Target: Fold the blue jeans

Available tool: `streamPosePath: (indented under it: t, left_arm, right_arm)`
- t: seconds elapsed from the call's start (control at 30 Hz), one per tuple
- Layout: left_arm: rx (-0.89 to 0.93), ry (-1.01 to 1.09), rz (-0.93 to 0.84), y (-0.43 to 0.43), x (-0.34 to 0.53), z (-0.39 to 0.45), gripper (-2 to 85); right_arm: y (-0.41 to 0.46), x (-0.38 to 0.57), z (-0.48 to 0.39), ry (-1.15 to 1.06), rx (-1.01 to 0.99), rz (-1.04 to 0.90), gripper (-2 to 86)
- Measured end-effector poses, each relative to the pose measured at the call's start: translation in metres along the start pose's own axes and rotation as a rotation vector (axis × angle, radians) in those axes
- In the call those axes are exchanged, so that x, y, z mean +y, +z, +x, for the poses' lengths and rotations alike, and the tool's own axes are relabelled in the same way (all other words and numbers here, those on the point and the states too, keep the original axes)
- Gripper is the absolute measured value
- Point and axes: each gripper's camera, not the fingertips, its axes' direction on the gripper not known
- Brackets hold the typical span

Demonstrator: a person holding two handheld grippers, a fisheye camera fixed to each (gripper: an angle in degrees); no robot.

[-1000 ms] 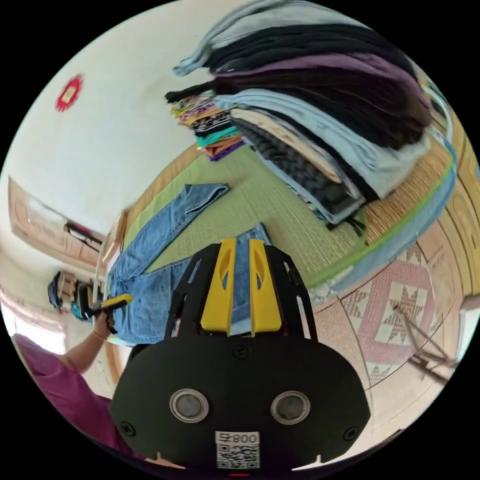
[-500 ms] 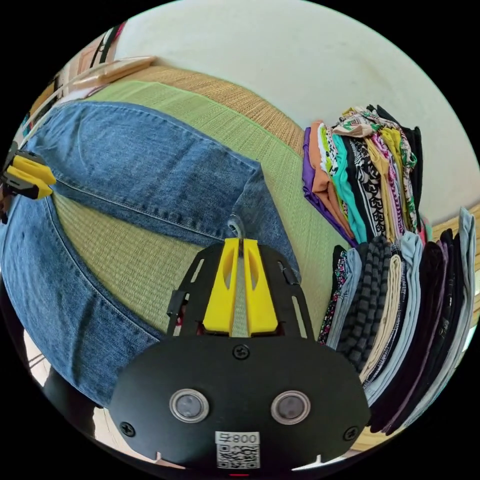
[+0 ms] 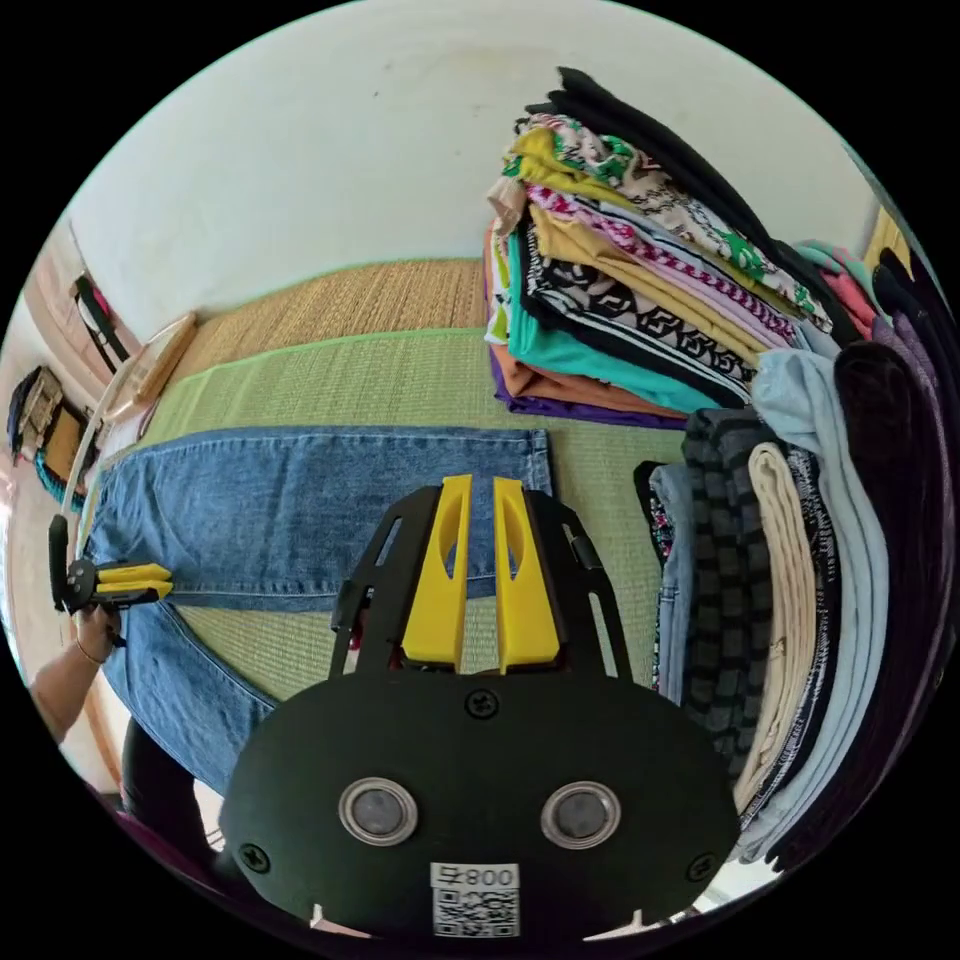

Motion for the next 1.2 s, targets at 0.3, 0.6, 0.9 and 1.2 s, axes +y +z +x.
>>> streamPosePath:
  t: [0.3, 0.6, 0.9, 1.2]
  left_arm:
    - [-0.011, -0.014, -0.026, 0.024, 0.003, 0.006, 0.5]
    - [0.062, -0.075, 0.071, 0.014, 0.05, -0.001, 0.0]
    - [0.02, -0.145, -0.022, 0.05, 0.052, -0.004, 0.1]
    - [0.131, 0.01, 0.112, 0.045, -0.009, 0.024, 2.6]
  right_arm:
    - [0.035, 0.042, 0.014, 0.02, -0.04, -0.122, 0.1]
    - [-0.042, 0.181, 0.041, 0.194, -0.167, -0.066, 0.0]
    - [-0.002, 0.212, 0.076, 0.252, -0.229, -0.14, 0.0]
    - [-0.032, 0.209, 0.104, 0.32, -0.202, 0.001, 2.2]
